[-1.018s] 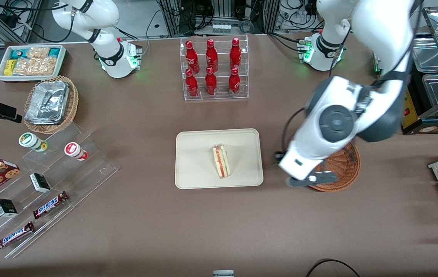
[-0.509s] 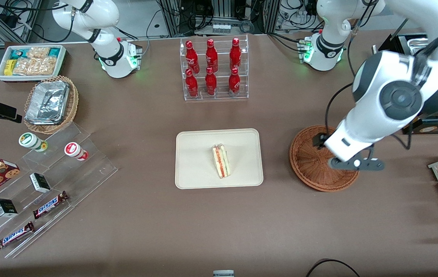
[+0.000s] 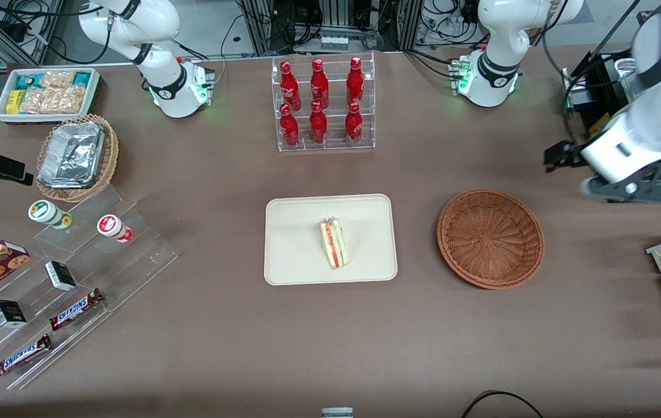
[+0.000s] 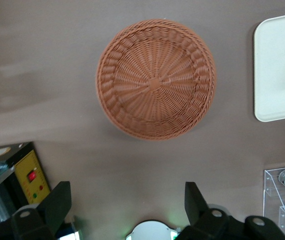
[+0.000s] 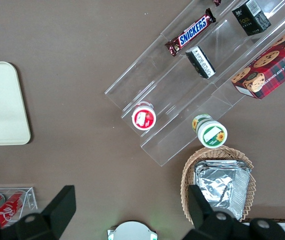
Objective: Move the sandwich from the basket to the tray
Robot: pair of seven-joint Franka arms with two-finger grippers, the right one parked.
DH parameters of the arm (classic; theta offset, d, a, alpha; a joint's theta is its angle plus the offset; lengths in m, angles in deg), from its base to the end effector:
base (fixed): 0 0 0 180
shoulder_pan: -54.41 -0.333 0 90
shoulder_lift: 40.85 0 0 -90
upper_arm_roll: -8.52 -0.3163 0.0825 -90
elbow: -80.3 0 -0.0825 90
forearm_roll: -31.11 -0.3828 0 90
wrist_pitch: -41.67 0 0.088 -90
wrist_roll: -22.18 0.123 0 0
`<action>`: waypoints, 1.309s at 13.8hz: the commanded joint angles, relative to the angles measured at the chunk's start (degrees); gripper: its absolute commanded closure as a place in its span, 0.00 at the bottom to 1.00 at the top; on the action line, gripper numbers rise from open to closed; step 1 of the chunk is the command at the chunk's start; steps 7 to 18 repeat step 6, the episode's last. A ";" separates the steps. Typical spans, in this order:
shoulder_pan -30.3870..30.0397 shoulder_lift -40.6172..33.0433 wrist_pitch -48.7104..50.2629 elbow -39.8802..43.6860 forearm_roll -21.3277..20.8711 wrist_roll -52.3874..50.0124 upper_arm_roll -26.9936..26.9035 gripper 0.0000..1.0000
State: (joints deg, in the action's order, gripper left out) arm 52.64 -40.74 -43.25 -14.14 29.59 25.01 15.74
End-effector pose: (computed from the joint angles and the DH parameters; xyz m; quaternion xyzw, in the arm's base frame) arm 0.5353 -0.0475 0.5651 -0.9938 0.0719 0.0836 0.0151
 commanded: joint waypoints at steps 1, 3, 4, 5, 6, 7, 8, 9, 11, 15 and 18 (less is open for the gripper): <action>0.71 -3.19 1.94 -0.23 0.99 0.86 -2.46 0.00; 0.71 -3.28 2.65 1.26 0.47 0.86 -3.34 0.00; 0.71 -3.19 2.65 1.36 0.46 0.86 -3.96 0.00; 0.71 -3.45 2.74 1.36 0.46 0.77 -4.14 0.00; 0.71 -3.89 2.82 1.44 0.64 0.69 -4.31 0.00; 0.71 -3.89 2.82 1.44 0.64 0.69 -4.31 0.00; 0.71 -3.89 2.82 1.44 0.64 0.69 -4.31 0.00; 0.71 -3.89 2.82 1.44 0.64 0.69 -4.31 0.00; 0.71 -3.89 2.82 1.44 0.64 0.69 -4.31 0.00; 0.71 -3.89 2.82 1.44 0.64 0.69 -4.31 0.00; 0.71 -3.89 2.82 1.44 0.64 0.69 -4.31 0.00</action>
